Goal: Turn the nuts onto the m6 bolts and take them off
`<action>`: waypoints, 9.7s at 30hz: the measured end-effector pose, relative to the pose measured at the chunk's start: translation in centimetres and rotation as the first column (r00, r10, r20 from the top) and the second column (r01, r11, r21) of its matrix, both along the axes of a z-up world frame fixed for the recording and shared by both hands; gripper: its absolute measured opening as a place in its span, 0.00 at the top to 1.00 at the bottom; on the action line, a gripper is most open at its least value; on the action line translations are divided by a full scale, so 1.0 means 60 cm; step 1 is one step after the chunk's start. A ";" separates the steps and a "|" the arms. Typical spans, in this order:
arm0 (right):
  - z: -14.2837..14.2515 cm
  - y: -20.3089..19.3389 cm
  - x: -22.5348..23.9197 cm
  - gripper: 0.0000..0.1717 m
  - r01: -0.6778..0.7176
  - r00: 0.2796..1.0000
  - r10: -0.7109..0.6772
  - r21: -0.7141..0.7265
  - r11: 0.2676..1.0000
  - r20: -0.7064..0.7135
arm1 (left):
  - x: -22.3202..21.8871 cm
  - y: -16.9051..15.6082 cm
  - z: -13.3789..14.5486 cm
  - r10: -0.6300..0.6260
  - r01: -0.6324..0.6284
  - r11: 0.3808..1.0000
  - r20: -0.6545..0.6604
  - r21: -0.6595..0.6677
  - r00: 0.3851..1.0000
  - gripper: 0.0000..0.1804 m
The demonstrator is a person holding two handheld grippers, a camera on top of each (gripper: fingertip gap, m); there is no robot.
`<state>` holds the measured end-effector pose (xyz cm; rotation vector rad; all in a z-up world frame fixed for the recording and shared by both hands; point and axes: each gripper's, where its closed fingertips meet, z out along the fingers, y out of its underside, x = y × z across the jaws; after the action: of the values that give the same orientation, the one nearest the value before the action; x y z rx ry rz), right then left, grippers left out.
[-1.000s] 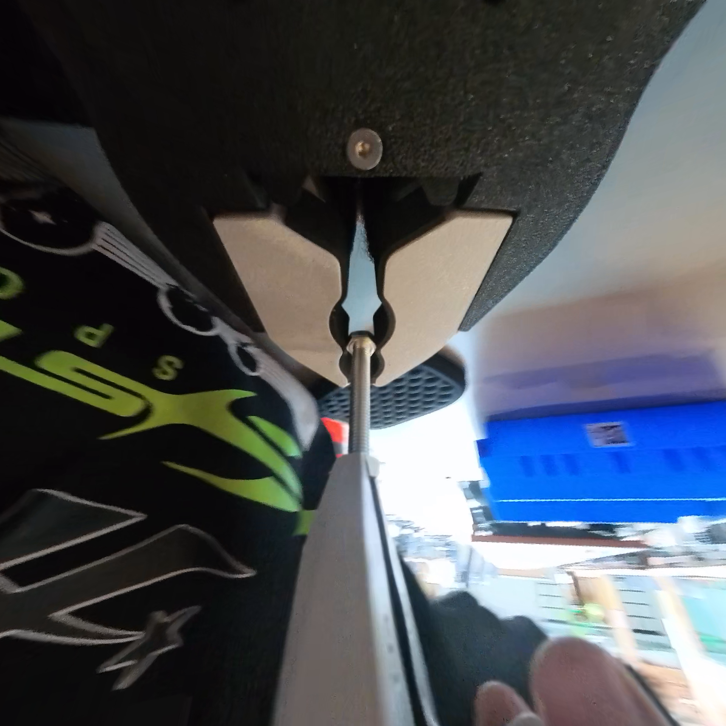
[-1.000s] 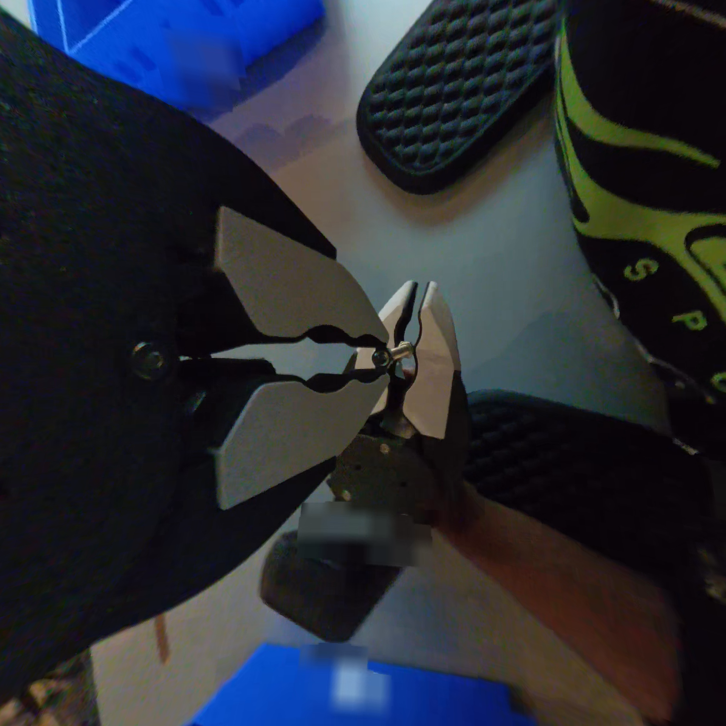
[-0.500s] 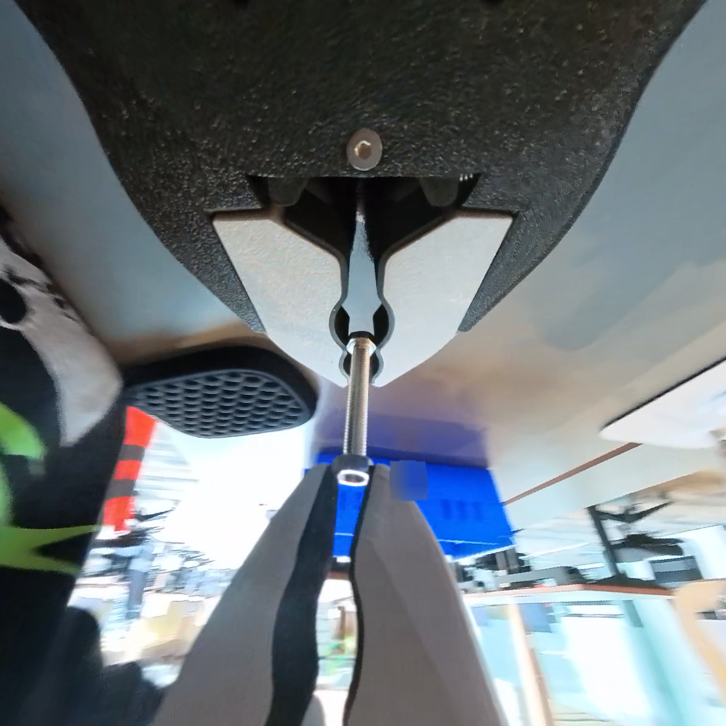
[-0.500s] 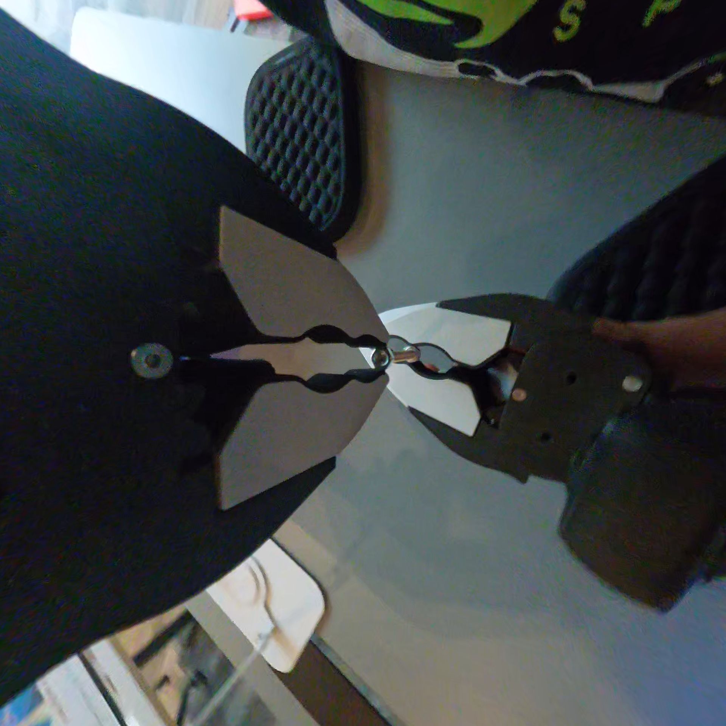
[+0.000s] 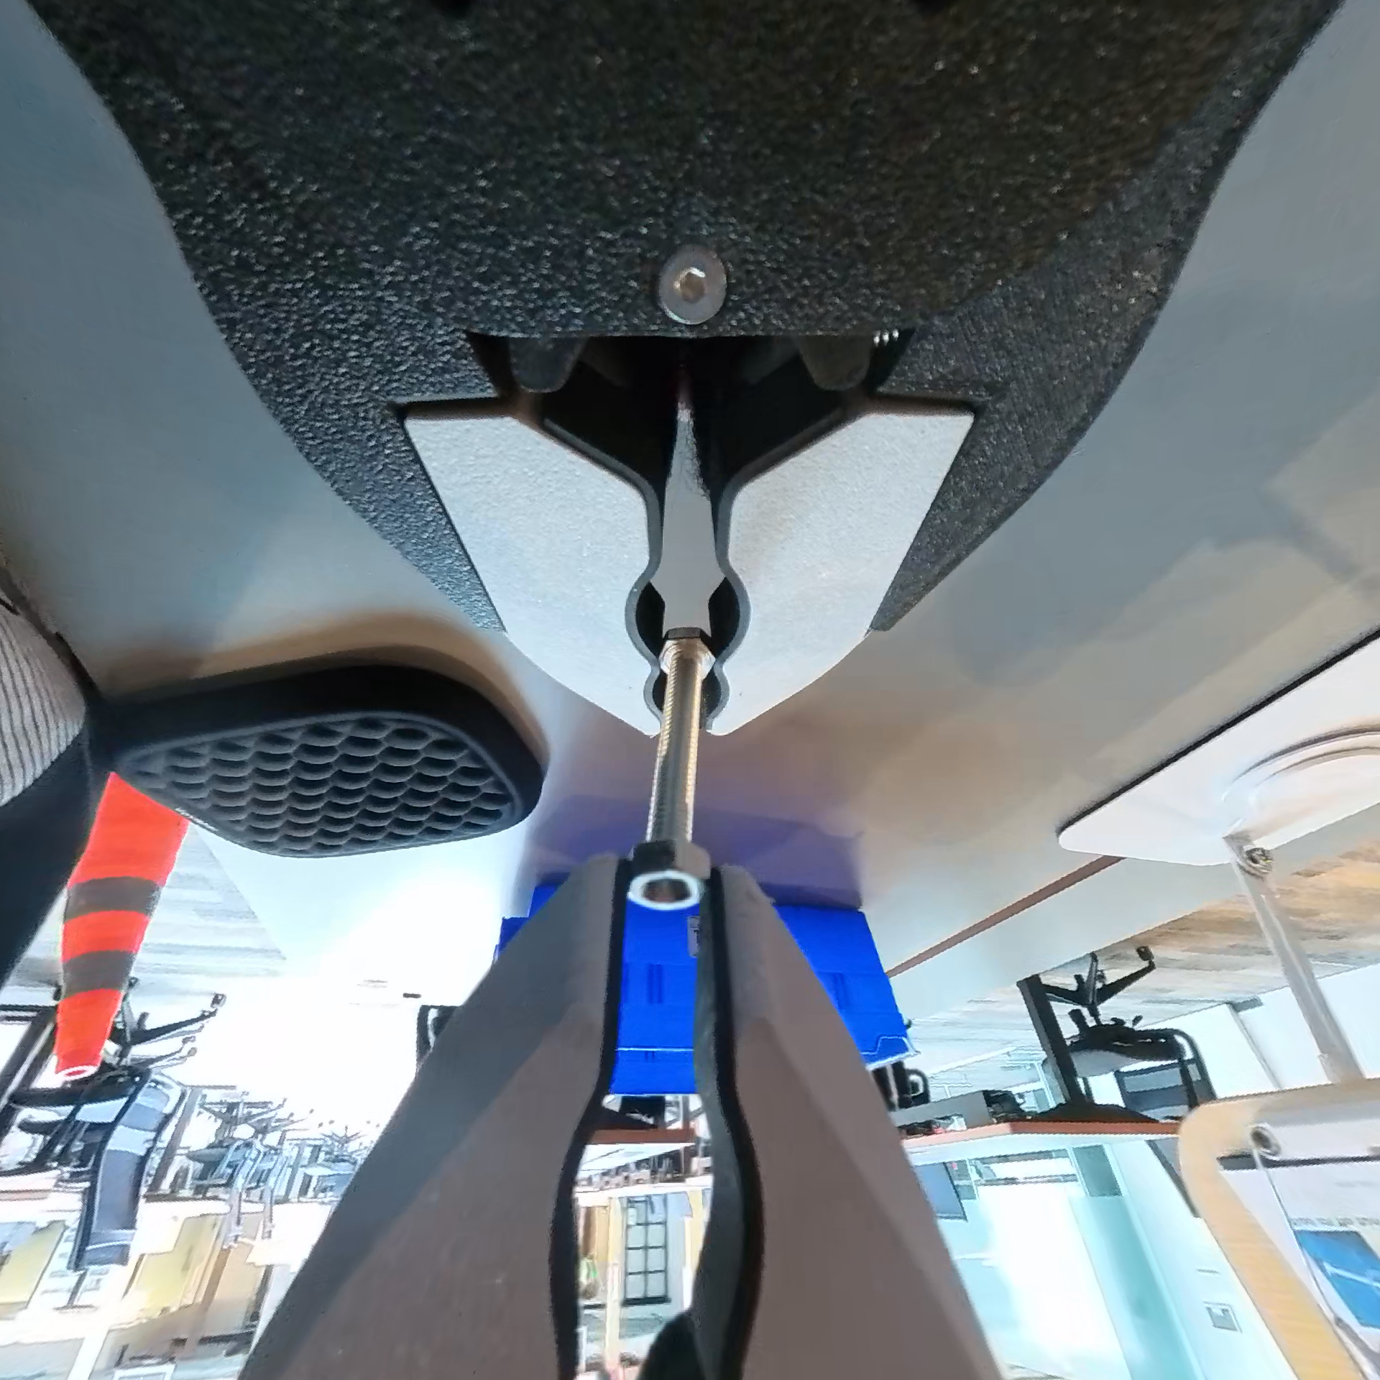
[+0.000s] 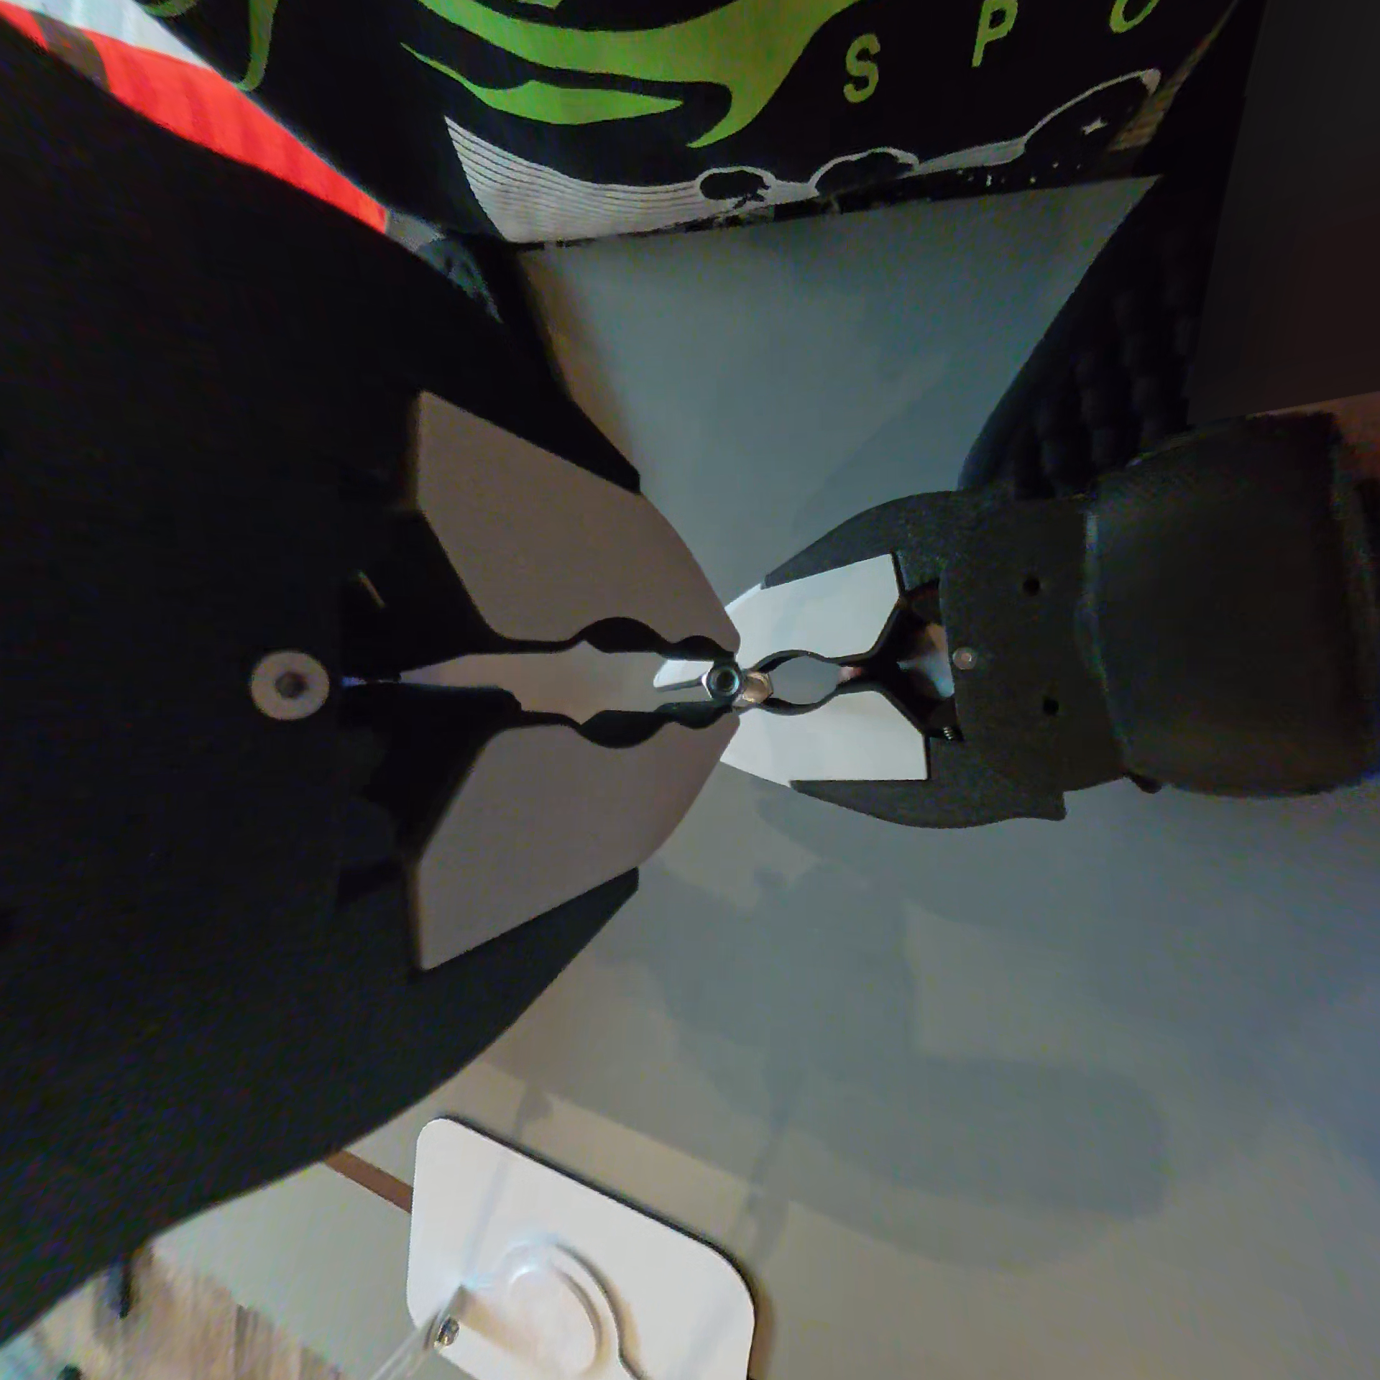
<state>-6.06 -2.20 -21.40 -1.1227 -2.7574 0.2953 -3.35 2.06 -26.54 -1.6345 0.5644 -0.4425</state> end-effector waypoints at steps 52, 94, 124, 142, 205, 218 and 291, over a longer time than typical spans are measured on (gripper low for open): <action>0.009 -0.030 -0.003 0.94 -0.879 0.477 0.879 -0.001 0.477 0.005 | 0.027 -0.050 0.021 -0.358 0.359 0.933 0.154 0.023 0.921 0.96; 0.003 -0.012 -0.002 0.94 -0.687 0.727 0.685 0.071 0.724 0.045 | 0.024 -0.039 0.013 -0.292 0.295 0.955 0.120 -0.010 0.949 0.96; 0.003 -0.003 0.005 0.94 -0.427 0.904 0.421 0.083 0.900 0.079 | 0.024 -0.034 0.007 -0.266 0.269 0.963 0.090 -0.025 0.960 0.96; 0.005 -0.023 0.017 0.93 -0.867 0.496 0.868 0.045 0.495 0.013 | 0.034 -0.042 0.002 -0.308 0.310 0.950 0.053 -0.026 0.950 0.96; -0.003 -0.007 0.012 0.94 -0.161 0.987 0.161 0.041 0.986 -0.004 | 0.025 -0.031 0.004 -0.226 0.226 0.974 0.039 -0.004 0.973 0.97; -0.007 0.014 0.018 0.94 0.076 0.997 -0.076 0.008 0.997 0.029 | 0.017 -0.023 0.005 -0.185 0.186 0.983 0.049 -0.004 0.982 0.96; 0.028 -0.010 0.039 0.67 -0.344 0.512 -0.417 -0.624 0.702 -0.751 | 0.041 -0.009 0.027 -0.211 0.202 0.976 0.145 0.075 0.967 0.96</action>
<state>-3.71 -2.80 -19.72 -0.7529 -1.6233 1.5754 -0.92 1.54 -24.93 -1.4761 0.6298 -0.6926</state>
